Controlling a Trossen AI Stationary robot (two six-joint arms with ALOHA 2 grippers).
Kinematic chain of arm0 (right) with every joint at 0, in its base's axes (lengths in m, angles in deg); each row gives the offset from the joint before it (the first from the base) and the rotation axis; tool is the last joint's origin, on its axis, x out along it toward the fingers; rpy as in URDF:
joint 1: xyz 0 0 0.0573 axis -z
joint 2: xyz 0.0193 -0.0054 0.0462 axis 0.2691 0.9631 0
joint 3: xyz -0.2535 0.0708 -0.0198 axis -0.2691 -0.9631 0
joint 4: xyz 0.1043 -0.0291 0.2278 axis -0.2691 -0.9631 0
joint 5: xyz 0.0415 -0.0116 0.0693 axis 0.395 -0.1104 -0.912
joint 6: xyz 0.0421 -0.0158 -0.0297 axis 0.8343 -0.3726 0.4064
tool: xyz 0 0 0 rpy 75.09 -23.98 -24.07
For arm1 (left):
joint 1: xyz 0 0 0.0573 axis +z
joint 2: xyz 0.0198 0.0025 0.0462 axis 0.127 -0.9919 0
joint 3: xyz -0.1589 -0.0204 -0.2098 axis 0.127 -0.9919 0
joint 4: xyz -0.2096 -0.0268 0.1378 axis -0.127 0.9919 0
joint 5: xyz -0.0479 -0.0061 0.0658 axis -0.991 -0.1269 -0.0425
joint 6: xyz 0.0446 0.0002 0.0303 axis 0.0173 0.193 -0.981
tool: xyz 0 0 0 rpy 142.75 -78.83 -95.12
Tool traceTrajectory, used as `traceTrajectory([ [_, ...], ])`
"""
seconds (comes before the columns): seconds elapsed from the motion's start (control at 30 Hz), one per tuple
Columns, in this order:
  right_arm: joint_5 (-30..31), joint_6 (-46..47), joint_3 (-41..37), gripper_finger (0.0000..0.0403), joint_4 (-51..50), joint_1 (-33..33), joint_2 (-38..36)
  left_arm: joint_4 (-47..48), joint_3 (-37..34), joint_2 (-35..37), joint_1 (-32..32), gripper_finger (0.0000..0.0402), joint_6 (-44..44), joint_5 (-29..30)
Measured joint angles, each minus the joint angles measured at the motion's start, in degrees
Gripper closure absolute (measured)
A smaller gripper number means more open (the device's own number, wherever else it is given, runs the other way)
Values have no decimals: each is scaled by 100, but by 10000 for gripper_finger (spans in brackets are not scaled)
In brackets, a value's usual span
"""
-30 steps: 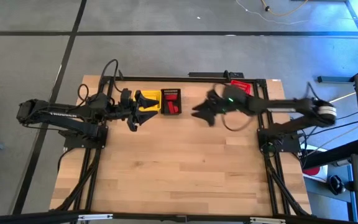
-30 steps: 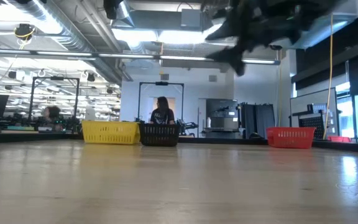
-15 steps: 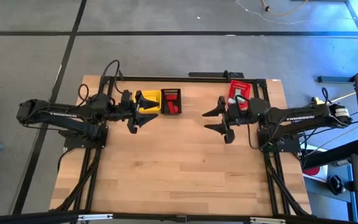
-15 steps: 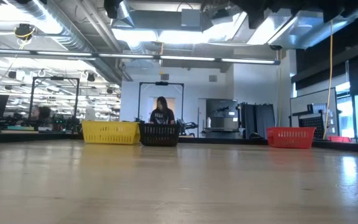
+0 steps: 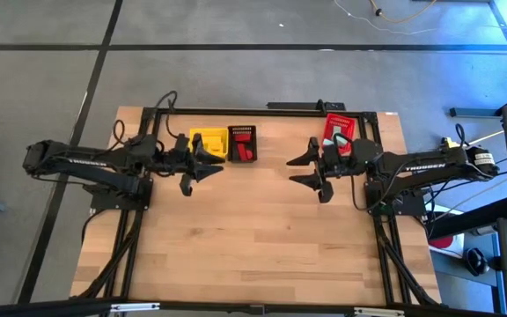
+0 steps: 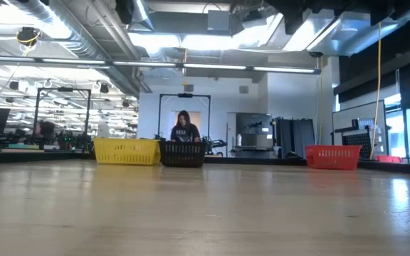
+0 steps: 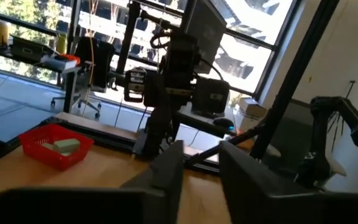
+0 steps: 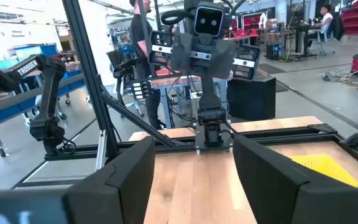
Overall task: Sort & place blocks by color
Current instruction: Return to Home Position
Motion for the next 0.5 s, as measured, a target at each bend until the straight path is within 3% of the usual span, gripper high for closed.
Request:
traceTrajectory([
  [0.07,0,124,0,185,-2,0,0,213,3,173,35,357,0,-24],
  [0.13,0,133,0,185,-1,0,0,550,0,392,86,387,-11,-62],
  [0.3,-2,132,0,185,0,0,0,884,-102,1055,111,399,-393,-59],
  [0.5,-6,435,0,185,-2,0,2,734,-1065,2216,259,401,-331,-25],
])
